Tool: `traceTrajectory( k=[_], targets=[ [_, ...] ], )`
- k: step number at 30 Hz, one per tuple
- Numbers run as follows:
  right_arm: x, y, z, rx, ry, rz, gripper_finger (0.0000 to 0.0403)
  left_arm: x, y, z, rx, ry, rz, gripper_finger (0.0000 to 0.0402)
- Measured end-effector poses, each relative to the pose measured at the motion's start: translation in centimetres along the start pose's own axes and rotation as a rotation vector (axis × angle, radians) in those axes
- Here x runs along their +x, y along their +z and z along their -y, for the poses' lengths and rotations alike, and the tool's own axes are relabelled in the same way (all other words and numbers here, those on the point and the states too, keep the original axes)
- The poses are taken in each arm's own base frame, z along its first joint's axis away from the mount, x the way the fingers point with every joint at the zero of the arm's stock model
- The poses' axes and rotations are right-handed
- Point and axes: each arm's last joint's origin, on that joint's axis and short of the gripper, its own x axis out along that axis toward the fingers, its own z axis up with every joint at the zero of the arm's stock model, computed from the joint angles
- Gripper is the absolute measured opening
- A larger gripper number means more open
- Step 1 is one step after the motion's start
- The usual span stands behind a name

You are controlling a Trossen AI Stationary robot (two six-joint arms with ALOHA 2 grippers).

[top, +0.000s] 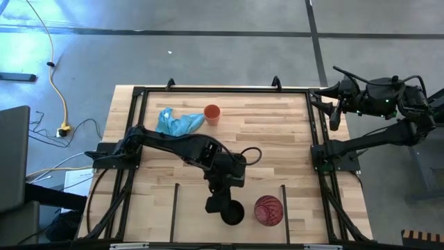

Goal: Stack small to large cups/mugs on shelf
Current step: Put the black cup on the shelf, then put the orange cup on the shelf

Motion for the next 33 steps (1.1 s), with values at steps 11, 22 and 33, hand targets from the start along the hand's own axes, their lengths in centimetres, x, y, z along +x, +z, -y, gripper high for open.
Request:
traceTrajectory(
  k=[11,22,33],
  targets=[
    [0.0,0.0,0.0,0.000,0.000,0.000,0.0184,-1.1,-0.1,0.5,0.015,0.002,0.031,0.0118],
    [0.0,0.0,0.0,0.000,0.000,0.000,0.0184,-4.0,-0.7,0.7,0.030,0.071,0.089,0.0118],
    [0.0,0.0,0.0,0.029,0.015,-0.002,0.0184,-9.1,-2.1,-2.7,0.021,0.543,0.128,0.0118]
  ],
)
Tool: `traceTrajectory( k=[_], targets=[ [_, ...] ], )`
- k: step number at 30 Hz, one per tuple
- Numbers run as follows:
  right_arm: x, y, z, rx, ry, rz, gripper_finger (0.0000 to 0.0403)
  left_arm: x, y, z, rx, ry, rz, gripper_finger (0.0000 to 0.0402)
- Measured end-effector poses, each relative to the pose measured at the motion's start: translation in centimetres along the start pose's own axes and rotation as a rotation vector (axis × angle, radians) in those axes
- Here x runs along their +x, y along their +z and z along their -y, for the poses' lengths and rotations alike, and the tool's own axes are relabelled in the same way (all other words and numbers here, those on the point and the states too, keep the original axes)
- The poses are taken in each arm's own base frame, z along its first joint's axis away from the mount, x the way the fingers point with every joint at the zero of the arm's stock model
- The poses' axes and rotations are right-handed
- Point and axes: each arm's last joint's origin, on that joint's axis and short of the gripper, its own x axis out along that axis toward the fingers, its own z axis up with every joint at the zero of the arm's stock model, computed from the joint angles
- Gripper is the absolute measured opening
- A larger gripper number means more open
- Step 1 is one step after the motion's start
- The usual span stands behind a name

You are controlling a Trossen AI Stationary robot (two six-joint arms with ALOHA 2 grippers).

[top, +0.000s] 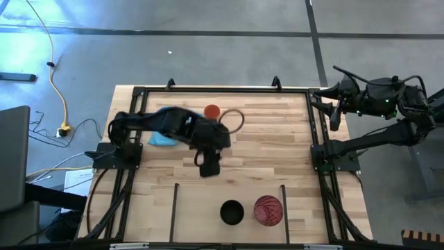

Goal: Stack small to large cups/mugs on shelf
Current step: Put the orange cup on the shelf

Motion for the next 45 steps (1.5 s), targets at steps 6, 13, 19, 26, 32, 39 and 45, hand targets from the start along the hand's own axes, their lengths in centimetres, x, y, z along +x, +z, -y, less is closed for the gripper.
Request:
traceTrajectory(
  k=[6,13,19,26,32,39,45],
  targets=[
    [0.0,0.0,0.0,0.035,0.007,-0.001,0.0184,0.7,0.2,-4.5,0.004,0.205,-0.054,0.0118],
    [0.0,-0.2,0.0,0.080,0.021,-0.027,0.0184,2.5,0.0,-10.6,-0.037,0.249,-0.168,0.0118],
    [0.0,-0.7,0.0,0.115,0.010,-0.075,0.0184,3.9,-0.9,-15.8,-0.105,0.170,-0.244,0.0118],
    [0.0,-0.9,0.1,0.125,0.006,-0.088,0.0184,4.4,-1.9,-20.6,-0.183,0.134,-0.243,0.0118],
    [0.0,-0.9,0.1,0.126,0.006,-0.088,0.0184,3.8,-2.5,-24.5,-0.228,0.069,-0.162,0.0117],
    [0.0,-0.8,0.0,0.125,0.006,-0.087,0.0184,2.5,-4.0,-28.6,-0.308,-0.001,-0.116,0.0117],
    [0.5,-0.5,-0.1,0.116,-0.008,-0.077,0.0184,3.5,-4.9,-30.1,-0.364,-0.051,-0.161,0.0118]
  ],
)
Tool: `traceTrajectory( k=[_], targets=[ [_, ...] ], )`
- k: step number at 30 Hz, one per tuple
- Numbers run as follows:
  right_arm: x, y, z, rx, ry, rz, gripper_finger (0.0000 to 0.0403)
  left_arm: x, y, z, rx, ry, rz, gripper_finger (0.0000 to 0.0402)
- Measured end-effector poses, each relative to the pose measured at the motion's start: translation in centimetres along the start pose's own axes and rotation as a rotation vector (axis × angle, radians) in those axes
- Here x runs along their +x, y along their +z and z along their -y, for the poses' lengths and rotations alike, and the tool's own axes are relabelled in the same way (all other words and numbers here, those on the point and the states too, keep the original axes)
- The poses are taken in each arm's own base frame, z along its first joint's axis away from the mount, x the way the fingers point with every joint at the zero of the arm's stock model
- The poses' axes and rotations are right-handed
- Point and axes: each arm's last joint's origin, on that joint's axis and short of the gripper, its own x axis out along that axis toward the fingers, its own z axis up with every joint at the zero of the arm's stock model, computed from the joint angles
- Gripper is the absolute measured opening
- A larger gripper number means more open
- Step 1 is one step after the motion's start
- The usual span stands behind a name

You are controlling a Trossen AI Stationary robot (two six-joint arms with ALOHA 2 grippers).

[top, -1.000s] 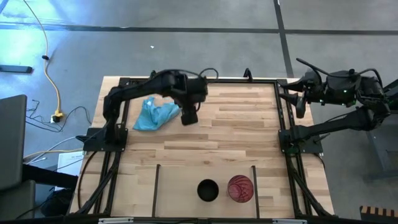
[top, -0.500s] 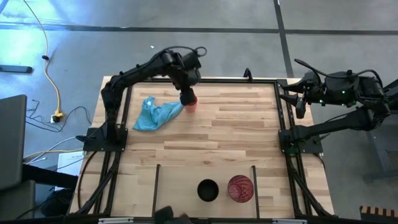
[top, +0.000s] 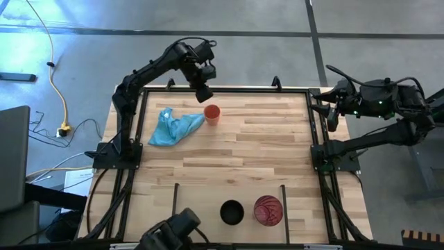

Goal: Stack small to large cups/mugs on shelf
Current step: Put the orange cup on the shelf

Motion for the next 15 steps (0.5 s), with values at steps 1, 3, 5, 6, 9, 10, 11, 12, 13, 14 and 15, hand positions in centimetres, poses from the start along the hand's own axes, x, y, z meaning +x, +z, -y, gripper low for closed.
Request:
traceTrajectory(
  k=[1,3,5,6,9,10,11,12,13,14,15],
  targets=[
    [0.2,0.1,-0.1,-0.008,-0.001,-0.003,0.0184,0.5,0.0,-0.2,-0.010,-0.002,-0.025,0.0117],
    [0.4,0.2,-0.2,-0.015,-0.003,-0.007,0.0184,1.4,0.2,-0.5,-0.022,-0.006,-0.056,0.0117],
    [0.8,0.3,-0.4,-0.020,-0.006,-0.019,0.0184,2.2,0.2,-0.8,-0.043,-0.013,-0.090,0.0118],
    [0.9,0.3,-0.5,-0.023,-0.007,-0.022,0.0184,2.6,0.3,-0.9,-0.056,-0.015,-0.103,0.0118],
    [1.3,0.4,-0.7,-0.030,-0.011,-0.035,0.0184,4.1,0.6,-1.5,-0.091,-0.017,-0.138,0.0118],
    [1.5,0.5,-0.7,-0.032,-0.011,-0.038,0.0184,4.4,0.7,-1.6,-0.102,-0.014,-0.146,0.0118],
    [1.6,0.5,-0.8,-0.033,-0.012,-0.042,0.0184,4.7,0.7,-1.8,-0.112,-0.010,-0.154,0.0118],
    [1.6,0.5,-0.8,-0.037,-0.013,-0.043,0.0184,4.9,0.7,-1.9,-0.123,-0.002,-0.162,0.0118],
    [1.6,0.5,-0.8,-0.037,-0.013,-0.043,0.0184,5.1,0.8,-2.0,-0.133,0.011,-0.169,0.0118],
    [1.7,0.5,-0.8,-0.037,-0.013,-0.044,0.0184,5.3,0.8,-2.1,-0.144,0.027,-0.178,0.0118],
    [1.8,0.5,-0.9,-0.038,-0.014,-0.047,0.0184,5.6,0.8,-2.3,-0.156,0.043,-0.186,0.0118]
  ],
)
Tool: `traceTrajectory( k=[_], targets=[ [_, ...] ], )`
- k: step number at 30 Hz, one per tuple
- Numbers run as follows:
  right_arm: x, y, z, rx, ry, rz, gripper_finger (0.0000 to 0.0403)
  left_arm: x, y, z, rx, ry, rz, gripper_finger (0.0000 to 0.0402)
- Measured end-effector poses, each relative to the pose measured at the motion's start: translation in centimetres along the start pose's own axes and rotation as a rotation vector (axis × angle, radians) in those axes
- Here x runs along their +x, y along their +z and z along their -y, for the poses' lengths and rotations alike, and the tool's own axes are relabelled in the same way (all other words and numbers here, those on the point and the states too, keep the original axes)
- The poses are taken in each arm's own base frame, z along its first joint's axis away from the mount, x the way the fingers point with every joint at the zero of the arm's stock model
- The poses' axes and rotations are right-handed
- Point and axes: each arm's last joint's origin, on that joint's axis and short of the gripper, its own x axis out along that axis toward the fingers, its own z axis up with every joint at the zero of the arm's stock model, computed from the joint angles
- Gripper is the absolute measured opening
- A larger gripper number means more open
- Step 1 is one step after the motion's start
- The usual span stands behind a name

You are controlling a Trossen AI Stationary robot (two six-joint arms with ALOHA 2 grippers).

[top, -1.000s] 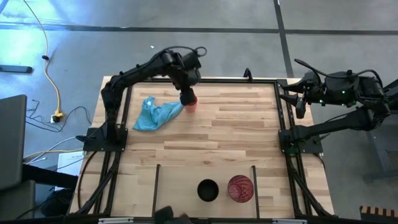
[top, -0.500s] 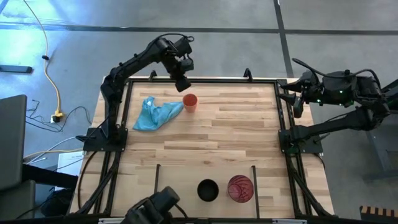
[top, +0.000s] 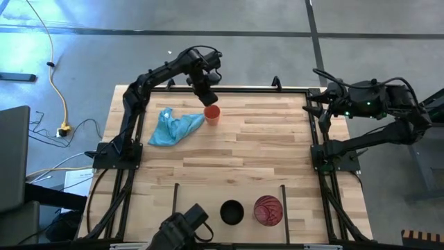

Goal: Stack small to large cups/mugs on shelf
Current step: Put the orange cup on the shelf

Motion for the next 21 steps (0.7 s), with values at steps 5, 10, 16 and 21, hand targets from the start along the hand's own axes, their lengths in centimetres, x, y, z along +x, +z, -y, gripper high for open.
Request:
traceTrajectory(
  k=[5,10,16,21],
  targets=[
    [0.2,0.1,-0.1,-0.012,-0.001,-0.004,0.0184,0.3,0.0,-0.2,-0.038,0.043,-0.029,0.0118],
    [0.2,0.1,-0.1,-0.023,-0.002,-0.006,0.0184,0.3,-0.1,-0.2,-0.064,0.045,-0.038,0.0118],
    [0.2,0.1,-0.1,-0.036,-0.001,-0.003,0.0184,0.2,-0.5,0.0,-0.072,0.032,-0.079,0.0118],
    [0.2,0.2,-0.2,-0.036,0.001,0.005,0.0184,-0.8,-0.6,0.3,-0.056,-0.016,-0.043,0.0118]
  ],
)
